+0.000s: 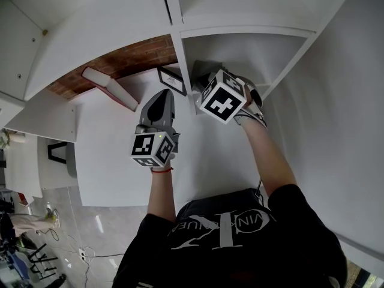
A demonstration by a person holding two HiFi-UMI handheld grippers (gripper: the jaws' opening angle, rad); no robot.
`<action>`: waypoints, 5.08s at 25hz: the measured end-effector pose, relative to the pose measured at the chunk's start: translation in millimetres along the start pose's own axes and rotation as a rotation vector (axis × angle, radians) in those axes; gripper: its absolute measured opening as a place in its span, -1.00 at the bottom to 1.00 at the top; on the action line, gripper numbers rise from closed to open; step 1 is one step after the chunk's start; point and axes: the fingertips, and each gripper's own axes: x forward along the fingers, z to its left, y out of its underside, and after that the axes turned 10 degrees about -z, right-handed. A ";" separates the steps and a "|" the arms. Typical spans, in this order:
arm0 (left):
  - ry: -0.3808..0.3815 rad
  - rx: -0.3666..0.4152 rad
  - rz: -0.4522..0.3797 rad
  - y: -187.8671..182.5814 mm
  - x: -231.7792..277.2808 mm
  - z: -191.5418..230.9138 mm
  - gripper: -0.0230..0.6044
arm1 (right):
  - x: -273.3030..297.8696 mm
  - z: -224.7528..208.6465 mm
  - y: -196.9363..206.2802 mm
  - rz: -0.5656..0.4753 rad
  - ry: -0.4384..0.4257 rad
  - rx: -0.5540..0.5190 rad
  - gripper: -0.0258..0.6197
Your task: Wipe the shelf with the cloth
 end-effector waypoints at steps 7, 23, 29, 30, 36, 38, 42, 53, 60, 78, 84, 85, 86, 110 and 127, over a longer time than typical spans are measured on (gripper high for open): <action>-0.001 -0.003 -0.002 0.1 -1.2 0.3 -0.90 | 0.7 -6.7 1.9 -0.004 0.020 0.039 -0.89; 0.043 -0.030 0.015 9.1 9.7 -14.3 -0.90 | -45.1 -68.6 66.2 0.060 0.216 0.228 -0.89; 0.051 -0.033 0.016 9.4 11.0 -16.0 -0.90 | -59.5 -78.6 87.1 0.100 0.264 0.274 -0.89; 0.052 -0.033 0.016 9.6 10.8 -15.8 -0.90 | -61.1 -80.3 88.4 0.095 0.273 0.281 -0.89; 0.056 -0.033 0.014 9.5 10.6 -14.8 -0.90 | -69.5 -84.9 97.7 0.084 0.298 0.310 -0.89; 0.056 -0.034 0.015 10.0 9.7 -14.6 -0.90 | -72.0 -84.7 98.7 0.079 0.297 0.302 -0.88; 0.056 -0.036 0.016 9.9 7.9 -14.8 -0.90 | -78.9 -86.9 94.8 0.012 0.321 0.294 -0.87; 0.049 -0.033 0.017 7.6 4.1 -12.6 -0.90 | -78.2 -84.3 79.2 -0.141 0.293 0.482 -0.33; 0.045 -0.035 0.017 6.8 2.2 -10.8 -0.90 | -70.5 -48.7 64.4 -0.169 0.120 0.449 -0.33; 0.037 -0.044 0.011 4.1 -0.2 -9.0 -0.90 | -68.7 -15.1 76.1 0.103 0.067 -0.238 -0.61; 0.033 -0.043 0.008 3.7 -1.3 -8.3 -0.90 | -78.0 -18.0 61.0 -0.027 0.030 -0.022 -0.82; 0.032 -0.041 0.007 3.8 -1.3 -7.9 -0.90 | -78.8 -22.2 52.3 -0.090 0.044 0.050 -0.83; 0.030 -0.039 0.007 3.7 -1.4 -7.1 -0.90 | -78.9 -26.8 40.8 -0.161 0.056 0.112 -0.83; -0.032 0.000 0.014 -10.8 -15.5 11.2 -0.90 | -60.9 -65.2 -115.4 -0.596 0.166 -0.211 -0.83; 0.010 -0.010 0.024 -6.2 -6.3 -7.6 -0.90 | -49.6 -23.1 -80.4 -0.564 -0.047 -0.186 -0.83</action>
